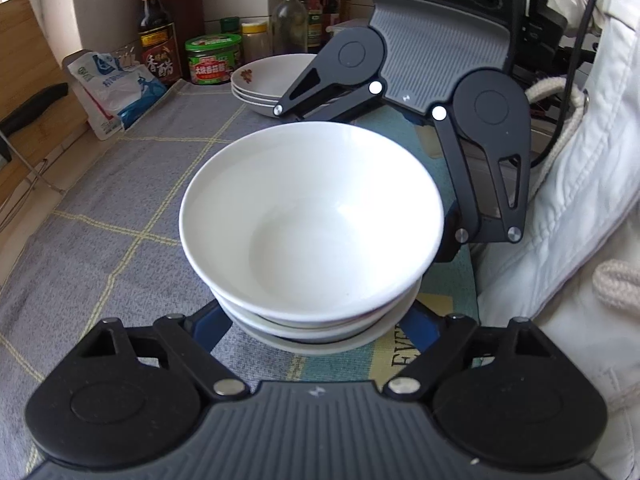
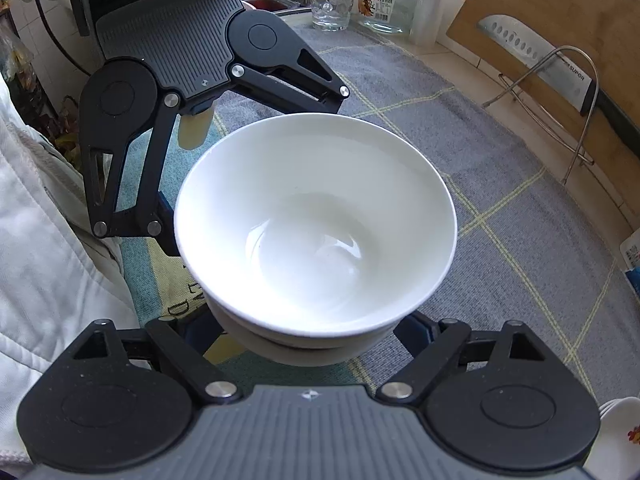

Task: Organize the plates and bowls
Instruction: 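Carry the stacked bowls with both tools toward the plate stack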

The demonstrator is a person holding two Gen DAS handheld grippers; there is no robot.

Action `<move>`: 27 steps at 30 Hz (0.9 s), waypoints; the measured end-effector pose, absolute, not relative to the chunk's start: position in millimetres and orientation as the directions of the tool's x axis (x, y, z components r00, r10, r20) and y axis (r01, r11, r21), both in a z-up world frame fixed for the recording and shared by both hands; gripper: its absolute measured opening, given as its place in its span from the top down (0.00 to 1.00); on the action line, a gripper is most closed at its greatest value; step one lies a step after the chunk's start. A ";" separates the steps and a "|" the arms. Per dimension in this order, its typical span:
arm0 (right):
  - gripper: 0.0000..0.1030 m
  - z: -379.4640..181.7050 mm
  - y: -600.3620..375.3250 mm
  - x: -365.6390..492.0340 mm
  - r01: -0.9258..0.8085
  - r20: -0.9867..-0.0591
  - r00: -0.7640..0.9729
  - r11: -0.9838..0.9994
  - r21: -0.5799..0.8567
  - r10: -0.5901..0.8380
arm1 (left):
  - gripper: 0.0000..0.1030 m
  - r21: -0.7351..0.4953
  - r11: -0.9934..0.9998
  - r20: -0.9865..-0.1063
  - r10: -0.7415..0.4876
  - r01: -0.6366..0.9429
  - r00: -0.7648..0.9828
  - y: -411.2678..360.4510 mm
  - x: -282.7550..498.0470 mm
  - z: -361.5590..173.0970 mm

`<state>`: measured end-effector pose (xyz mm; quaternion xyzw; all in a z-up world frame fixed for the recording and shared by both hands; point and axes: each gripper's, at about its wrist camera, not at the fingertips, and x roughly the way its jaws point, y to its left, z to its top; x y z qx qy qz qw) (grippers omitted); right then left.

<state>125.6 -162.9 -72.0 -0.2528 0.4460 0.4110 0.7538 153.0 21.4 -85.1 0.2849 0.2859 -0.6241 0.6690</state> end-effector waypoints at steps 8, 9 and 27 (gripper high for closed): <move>0.11 -71.8 -161.8 126.0 -0.834 -0.885 0.264 0.551 -0.010 0.384 | 0.13 0.023 0.016 -0.751 -0.660 1.000 0.028 16.6 158.2 -84.1; 0.11 -71.8 -161.9 125.8 -0.833 -0.885 0.265 0.553 -0.009 0.384 | 0.13 0.022 0.015 -0.751 -0.660 1.000 0.026 16.0 158.9 -84.3; 0.12 -51.5 -191.6 127.0 -0.832 -0.869 0.278 0.554 -0.005 0.410 | 0.14 0.034 0.070 -0.752 -0.655 0.997 0.072 -10.3 156.9 -67.6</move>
